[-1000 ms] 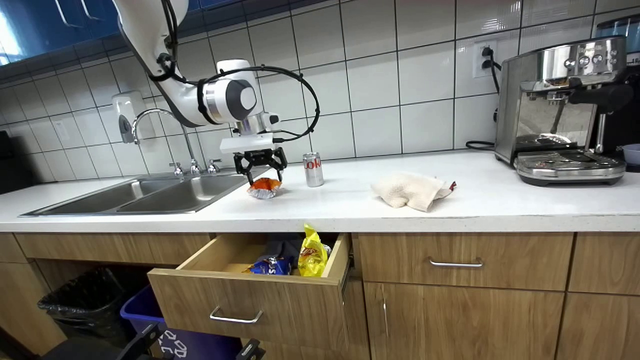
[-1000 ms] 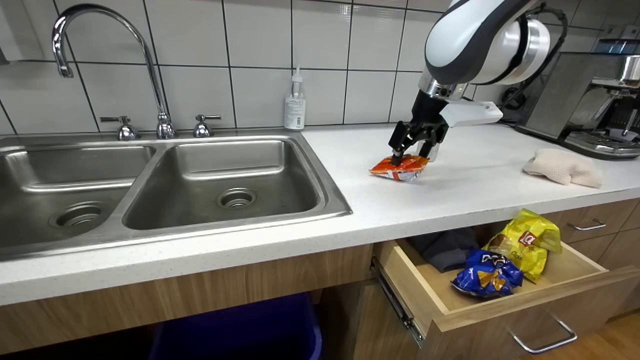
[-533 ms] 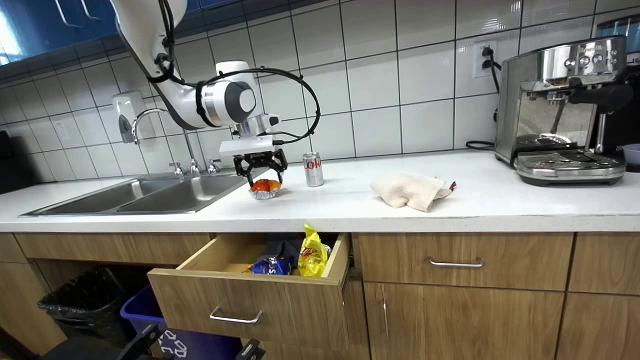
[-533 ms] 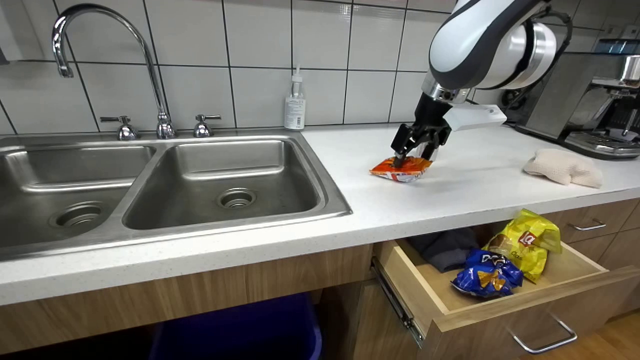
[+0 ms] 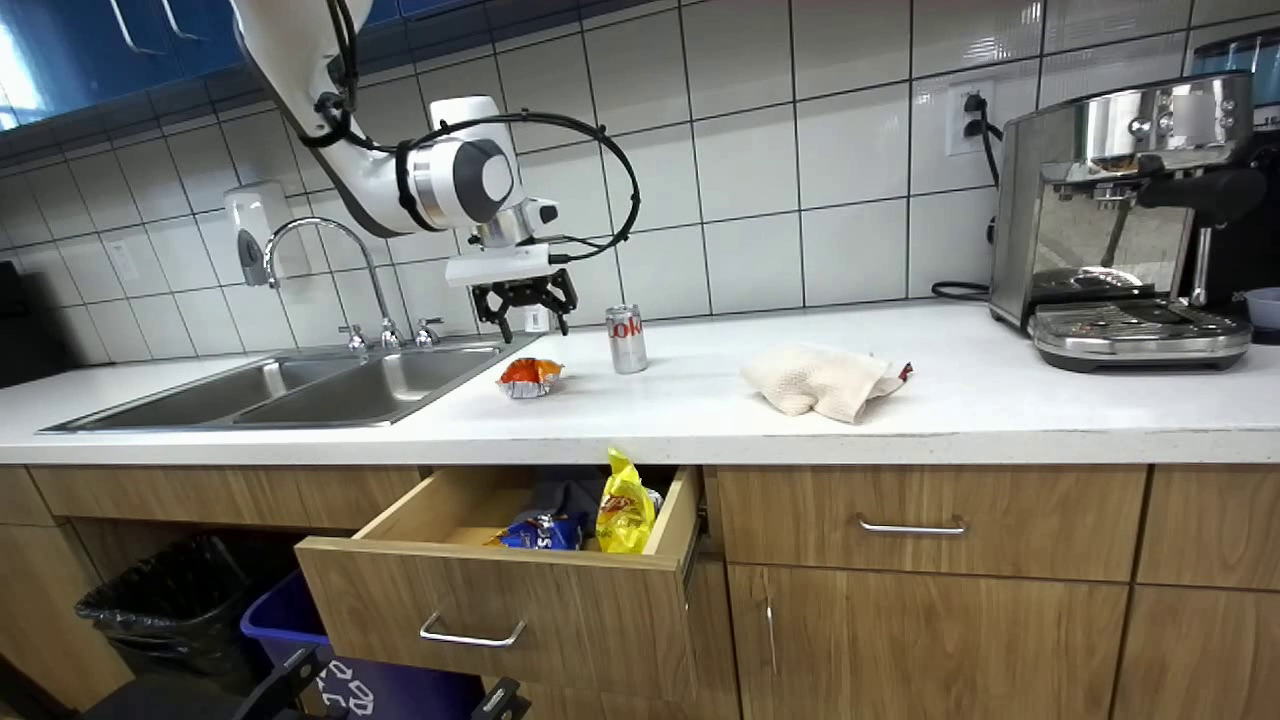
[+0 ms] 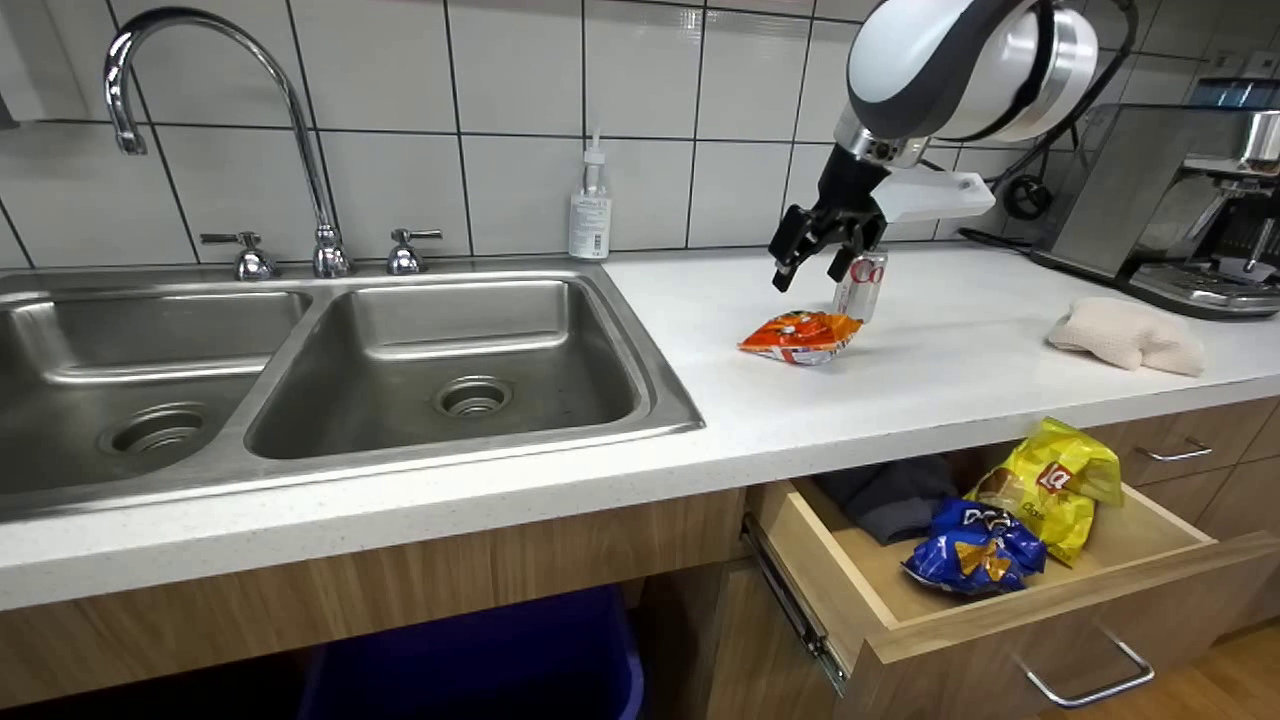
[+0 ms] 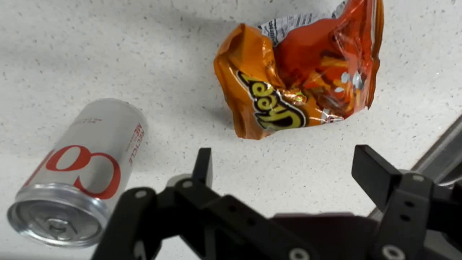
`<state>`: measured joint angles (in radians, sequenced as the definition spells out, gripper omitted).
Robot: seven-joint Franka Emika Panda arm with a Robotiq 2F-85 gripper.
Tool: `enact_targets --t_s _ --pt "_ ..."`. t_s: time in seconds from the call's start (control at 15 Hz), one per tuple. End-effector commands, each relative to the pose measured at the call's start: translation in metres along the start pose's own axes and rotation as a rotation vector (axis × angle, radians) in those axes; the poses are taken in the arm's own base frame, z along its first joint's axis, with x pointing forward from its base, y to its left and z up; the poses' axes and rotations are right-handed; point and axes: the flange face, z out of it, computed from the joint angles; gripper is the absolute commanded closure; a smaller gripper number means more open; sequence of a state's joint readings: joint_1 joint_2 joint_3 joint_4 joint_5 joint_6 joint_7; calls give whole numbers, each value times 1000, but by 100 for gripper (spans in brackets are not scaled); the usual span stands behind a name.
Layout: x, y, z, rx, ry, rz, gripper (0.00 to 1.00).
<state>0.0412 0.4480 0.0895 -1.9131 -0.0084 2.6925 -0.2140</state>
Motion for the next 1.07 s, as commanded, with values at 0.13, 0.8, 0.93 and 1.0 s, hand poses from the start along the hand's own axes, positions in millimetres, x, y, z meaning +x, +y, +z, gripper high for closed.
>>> enact_targets --t_s 0.13,0.8,0.93,1.0 --pt "21 -1 22 22 -7 -9 0" --pt "8 2 57 23 -56 -8 0" --pt "4 3 59 23 -62 -5 0" --pt "1 4 59 26 -68 -5 0"
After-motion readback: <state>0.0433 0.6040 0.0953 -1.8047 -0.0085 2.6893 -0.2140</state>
